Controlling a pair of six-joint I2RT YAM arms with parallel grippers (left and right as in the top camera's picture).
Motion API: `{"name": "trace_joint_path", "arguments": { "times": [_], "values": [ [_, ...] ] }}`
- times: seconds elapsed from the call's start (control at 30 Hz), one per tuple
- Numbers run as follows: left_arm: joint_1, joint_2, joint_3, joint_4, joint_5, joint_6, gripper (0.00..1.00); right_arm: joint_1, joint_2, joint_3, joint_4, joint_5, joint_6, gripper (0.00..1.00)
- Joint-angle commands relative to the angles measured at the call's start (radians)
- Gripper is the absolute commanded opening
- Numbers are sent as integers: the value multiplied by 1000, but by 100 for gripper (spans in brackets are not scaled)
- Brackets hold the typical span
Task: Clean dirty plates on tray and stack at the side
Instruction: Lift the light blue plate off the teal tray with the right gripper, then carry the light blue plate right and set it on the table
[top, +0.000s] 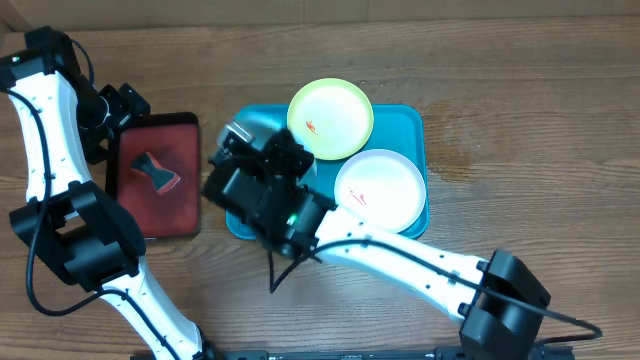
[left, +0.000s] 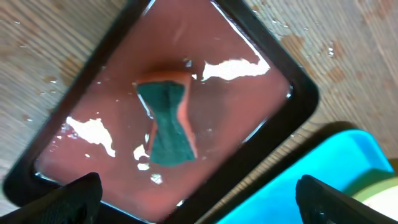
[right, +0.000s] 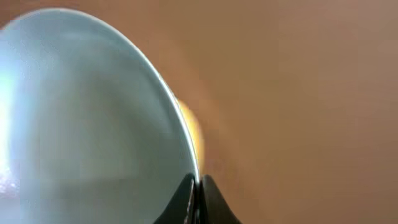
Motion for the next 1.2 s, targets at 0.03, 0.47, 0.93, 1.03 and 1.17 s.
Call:
{"name": "trace_joint_path", "arguments": {
  "times": [0.03, 0.47, 0.93, 1.03, 1.17],
  "values": [
    [-2, -22, 13, -1, -43, 8, 100, -97, -38, 13, -22, -268, 271, 4],
    [-2, -22, 13, -73, -37, 8, 100, -746, -106, 11, -198, -1214, 489, 4],
    [-2, -21, 13, -40, -40, -31, 100, -1258, -30, -74, -359, -1227, 488, 4],
    [-2, -21, 12, -42, -41, -30, 100, -1319, -30, -110, -306, -1191, 488, 4],
    [-5, -21, 12, -44, -46, -30, 100, -1376, -30, -174, -233, -1133, 493, 4]
  ]
}}
